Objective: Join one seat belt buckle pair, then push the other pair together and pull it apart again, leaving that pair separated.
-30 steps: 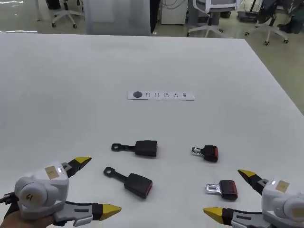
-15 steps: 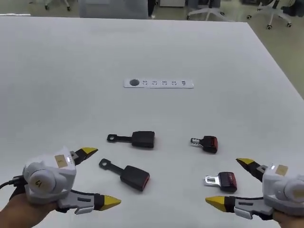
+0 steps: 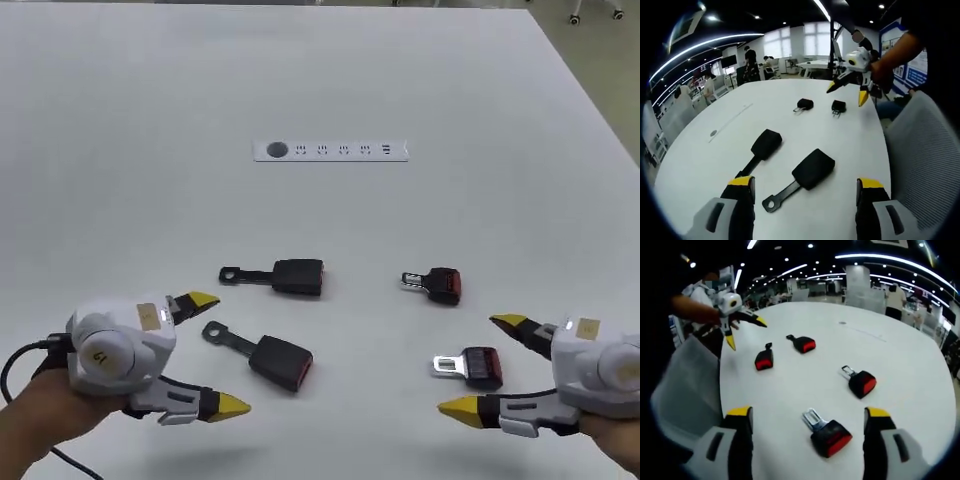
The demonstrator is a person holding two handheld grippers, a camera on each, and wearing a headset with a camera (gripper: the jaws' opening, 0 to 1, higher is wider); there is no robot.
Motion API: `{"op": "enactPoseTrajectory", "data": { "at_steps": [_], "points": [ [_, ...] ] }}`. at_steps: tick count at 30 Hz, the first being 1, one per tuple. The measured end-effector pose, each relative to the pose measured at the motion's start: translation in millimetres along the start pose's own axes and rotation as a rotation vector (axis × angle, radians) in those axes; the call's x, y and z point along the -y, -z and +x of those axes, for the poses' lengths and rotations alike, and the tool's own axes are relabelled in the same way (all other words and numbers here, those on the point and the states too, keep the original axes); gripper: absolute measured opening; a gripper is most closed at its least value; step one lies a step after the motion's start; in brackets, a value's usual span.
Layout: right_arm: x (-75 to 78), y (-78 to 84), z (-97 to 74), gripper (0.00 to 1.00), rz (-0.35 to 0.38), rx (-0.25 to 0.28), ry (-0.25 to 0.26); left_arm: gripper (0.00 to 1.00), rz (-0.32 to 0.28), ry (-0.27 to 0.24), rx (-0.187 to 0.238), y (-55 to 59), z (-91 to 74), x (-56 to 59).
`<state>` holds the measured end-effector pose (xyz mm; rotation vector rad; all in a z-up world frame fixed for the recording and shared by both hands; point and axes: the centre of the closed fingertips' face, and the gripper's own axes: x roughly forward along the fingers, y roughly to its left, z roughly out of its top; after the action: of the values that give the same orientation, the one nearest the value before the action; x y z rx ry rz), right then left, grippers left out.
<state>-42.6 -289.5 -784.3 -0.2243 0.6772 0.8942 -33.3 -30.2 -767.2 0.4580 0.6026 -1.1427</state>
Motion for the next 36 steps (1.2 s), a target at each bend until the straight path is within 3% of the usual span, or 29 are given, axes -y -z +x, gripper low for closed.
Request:
{"op": "enactPoseTrajectory", "data": {
  "at_steps": [18,21,29,36],
  "points": [
    [10.2,23.2,8.6,0.89,-0.047,-0.091,-0.103,0.77,0.151,0.166,-0.111,8.8,39.7,3.6],
    [11.2,28.4,9.6,0.88,-0.048,-0.104,-0.115,0.76,0.191,0.199,-0.157,17.8,45.4,4.0],
    [15.7,32.6,9.9,0.84,-0.066,-0.129,-0.161,0.72,0.226,0.246,-0.176,20.4,57.9,-1.7],
    [20.2,39.9,13.3,0.8,-0.117,-0.175,-0.212,0.67,0.279,0.297,-0.203,19.2,67.5,-0.1]
  ]
}}
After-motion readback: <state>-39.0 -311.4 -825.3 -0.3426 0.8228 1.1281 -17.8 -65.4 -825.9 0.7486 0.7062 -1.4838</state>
